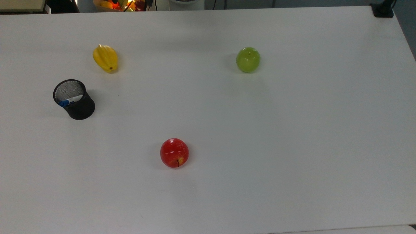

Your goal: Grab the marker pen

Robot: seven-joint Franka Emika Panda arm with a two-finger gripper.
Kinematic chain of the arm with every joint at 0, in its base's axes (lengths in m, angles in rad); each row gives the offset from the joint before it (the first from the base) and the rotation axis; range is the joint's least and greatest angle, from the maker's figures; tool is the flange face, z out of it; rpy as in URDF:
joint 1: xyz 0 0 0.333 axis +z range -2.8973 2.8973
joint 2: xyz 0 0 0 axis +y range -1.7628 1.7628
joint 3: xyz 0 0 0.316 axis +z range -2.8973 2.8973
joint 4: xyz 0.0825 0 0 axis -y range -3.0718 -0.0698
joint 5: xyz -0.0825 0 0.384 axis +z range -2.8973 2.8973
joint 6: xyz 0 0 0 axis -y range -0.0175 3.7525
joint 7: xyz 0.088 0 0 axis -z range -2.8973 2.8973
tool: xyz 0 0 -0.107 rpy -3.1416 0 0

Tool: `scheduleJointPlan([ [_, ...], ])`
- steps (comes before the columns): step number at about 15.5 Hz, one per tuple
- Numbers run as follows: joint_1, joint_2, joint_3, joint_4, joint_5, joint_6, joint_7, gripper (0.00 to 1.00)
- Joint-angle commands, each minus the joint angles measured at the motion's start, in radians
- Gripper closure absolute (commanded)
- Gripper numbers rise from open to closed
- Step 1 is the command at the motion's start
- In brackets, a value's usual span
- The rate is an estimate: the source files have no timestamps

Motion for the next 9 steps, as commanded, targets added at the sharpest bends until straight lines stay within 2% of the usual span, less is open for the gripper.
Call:
scheduleJointPlan([
  [1,-0.011,-0.023,-0.004,-0.009,0.000,-0.020,-0.021,0.00],
  [9,-0.029,-0.023,-0.004,0.002,-0.016,-0.017,-0.014,0.00],
])
